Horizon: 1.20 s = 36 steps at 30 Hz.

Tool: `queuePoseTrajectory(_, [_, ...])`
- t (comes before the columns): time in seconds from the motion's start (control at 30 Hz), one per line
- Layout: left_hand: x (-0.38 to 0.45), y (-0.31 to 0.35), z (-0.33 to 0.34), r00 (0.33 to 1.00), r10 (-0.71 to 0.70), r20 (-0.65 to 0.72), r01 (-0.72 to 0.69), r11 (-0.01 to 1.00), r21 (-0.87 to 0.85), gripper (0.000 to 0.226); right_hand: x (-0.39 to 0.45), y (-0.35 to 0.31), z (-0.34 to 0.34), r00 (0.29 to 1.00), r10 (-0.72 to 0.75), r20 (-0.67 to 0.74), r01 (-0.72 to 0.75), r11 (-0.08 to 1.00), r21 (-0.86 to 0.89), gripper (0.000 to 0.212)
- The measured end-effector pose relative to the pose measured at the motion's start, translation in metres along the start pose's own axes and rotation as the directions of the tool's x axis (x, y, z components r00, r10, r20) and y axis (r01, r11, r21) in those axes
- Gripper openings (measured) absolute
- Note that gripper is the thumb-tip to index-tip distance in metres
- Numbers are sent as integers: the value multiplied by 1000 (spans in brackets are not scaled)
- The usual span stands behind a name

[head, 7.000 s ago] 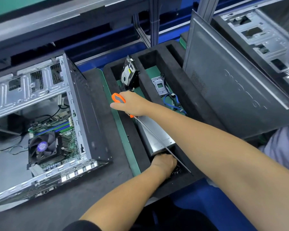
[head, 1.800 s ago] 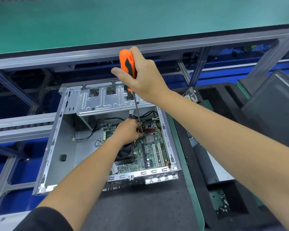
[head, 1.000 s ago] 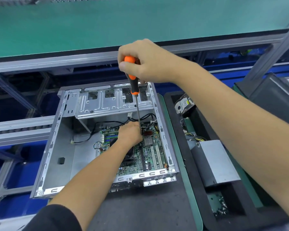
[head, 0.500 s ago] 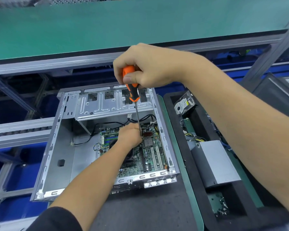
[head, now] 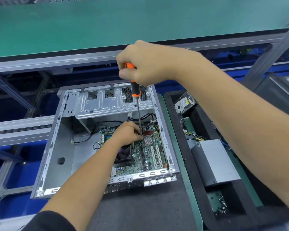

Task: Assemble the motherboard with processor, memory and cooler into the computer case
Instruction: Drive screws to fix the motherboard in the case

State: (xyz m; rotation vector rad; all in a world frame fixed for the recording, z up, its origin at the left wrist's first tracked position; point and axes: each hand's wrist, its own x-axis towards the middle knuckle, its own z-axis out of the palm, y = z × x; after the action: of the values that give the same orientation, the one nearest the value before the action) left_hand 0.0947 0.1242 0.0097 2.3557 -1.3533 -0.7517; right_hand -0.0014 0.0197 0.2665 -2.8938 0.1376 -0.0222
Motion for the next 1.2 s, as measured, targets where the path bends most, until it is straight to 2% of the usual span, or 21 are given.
queuePoseTrajectory(0.03, [0,1,1,1000,7,-5,-6,998,61,13,1,-2,-1,1000,1,29,-1,1000,-4,14])
queuePoseTrajectory(0.1, [0,4,3,1000,20,-13,-17,982,188,15,1,-5,-6,995,17,99,-17,1000,-2,18])
queuePoseTrajectory(0.17, [0,6,3,1000,24,-15,-20,972,236,11,1,-6,-10,995,17,103,-14,1000,-26,17])
queuePoseTrajectory(0.23, [-1,8,2,1000,14,-19,-9,969,246,5,3,-7,-9,999,7,37,-4,995,-101,16])
queuePoseTrajectory(0.33, [-1,8,2,1000,-1,-22,7,966,259,9,2,-10,0,993,79,-88,-96,974,-207,39])
queuePoseTrajectory(0.37, [-1,9,1,1000,-6,-24,12,966,259,9,1,-12,1,991,94,-91,-112,969,-219,43])
queuePoseTrajectory(0.4, [-1,9,1,1000,-10,-26,16,969,248,8,0,-12,-1,994,97,-57,-107,968,-226,44])
queuePoseTrajectory(0.47, [-1,8,1,1000,-12,-25,17,979,201,7,-2,-13,-9,992,81,98,-63,983,-171,38])
queuePoseTrajectory(0.53, [-1,5,0,1000,-13,-19,16,987,160,7,-3,-12,-14,981,23,194,-9,998,-69,19])
queuePoseTrajectory(0.63, [-1,4,-2,1000,-9,-3,9,993,116,8,-4,-10,-9,998,-45,39,49,994,-97,9])
queuePoseTrajectory(0.7, [-1,3,-2,1000,2,9,-3,996,92,14,-3,-7,-1,997,32,-67,-44,981,-187,36])
queuePoseTrajectory(0.73, [-1,3,-2,1000,4,11,-5,995,95,15,-2,-6,0,992,87,-87,-103,972,-213,43])
queuePoseTrajectory(0.8, [-2,3,-2,1000,7,9,-8,993,116,15,-3,-5,-5,991,134,-20,-135,964,-231,37])
queuePoseTrajectory(0.87, [-2,3,-2,1000,13,5,-13,992,129,16,-4,-2,-13,983,132,131,-110,980,-167,17])
queuePoseTrajectory(0.9, [-2,4,-2,1000,13,4,-14,991,132,17,-4,-3,-17,975,122,184,-100,987,-128,15])
queuePoseTrajectory(0.93, [-2,4,-2,1000,9,4,-9,991,134,18,-4,-3,-18,979,98,179,-81,991,-103,15])
queuePoseTrajectory(1.0, [-2,5,-3,1000,-7,5,7,990,141,19,-3,-2,-13,996,66,63,-57,988,-144,9])
queuePoseTrajectory(1.1, [-2,6,-2,1000,-19,11,17,985,169,19,-6,-3,-5,989,133,-64,-144,969,-200,37])
queuePoseTrajectory(1.13, [-2,6,-2,1000,-21,16,18,982,187,19,-7,-4,-6,987,155,-46,-162,964,-213,37])
queuePoseTrajectory(1.2, [-1,7,-1,999,-24,24,18,975,224,17,-7,-5,-13,980,182,81,-163,966,-203,28])
